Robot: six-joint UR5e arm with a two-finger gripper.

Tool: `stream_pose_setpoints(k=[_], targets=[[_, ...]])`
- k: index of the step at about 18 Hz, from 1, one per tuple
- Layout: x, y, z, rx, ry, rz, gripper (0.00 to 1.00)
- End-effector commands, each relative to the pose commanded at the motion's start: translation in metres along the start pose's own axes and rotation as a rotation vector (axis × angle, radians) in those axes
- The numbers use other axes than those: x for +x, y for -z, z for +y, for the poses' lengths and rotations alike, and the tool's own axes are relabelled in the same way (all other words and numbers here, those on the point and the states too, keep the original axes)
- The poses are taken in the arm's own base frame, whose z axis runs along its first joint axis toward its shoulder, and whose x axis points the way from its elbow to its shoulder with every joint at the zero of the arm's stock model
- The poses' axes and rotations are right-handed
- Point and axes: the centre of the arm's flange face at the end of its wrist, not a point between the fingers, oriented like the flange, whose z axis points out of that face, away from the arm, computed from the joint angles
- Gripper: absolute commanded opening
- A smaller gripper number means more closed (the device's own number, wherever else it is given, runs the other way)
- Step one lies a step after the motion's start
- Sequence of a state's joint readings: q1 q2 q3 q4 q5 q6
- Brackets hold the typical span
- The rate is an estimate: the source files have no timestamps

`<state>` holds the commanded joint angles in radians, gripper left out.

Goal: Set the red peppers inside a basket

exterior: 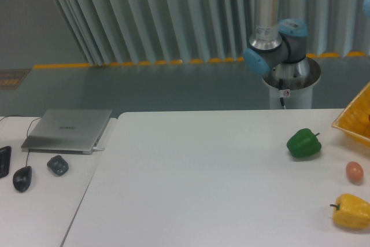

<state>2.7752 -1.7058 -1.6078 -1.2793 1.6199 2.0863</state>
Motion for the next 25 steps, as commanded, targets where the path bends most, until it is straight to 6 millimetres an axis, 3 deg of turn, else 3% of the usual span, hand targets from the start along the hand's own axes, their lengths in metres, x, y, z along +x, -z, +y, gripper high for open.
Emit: stream_pose_setpoints(k=[4,13,25], targets=[[-0.014,-0.004,-0.021,0.009,-0.04,-0.001,1.0],[-0.028,-0.032,-0.029,0.122,-0.043,0.016,1.0],[-0.036,-0.03,-0.038,0.143,-0.04,0.028,1.0]])
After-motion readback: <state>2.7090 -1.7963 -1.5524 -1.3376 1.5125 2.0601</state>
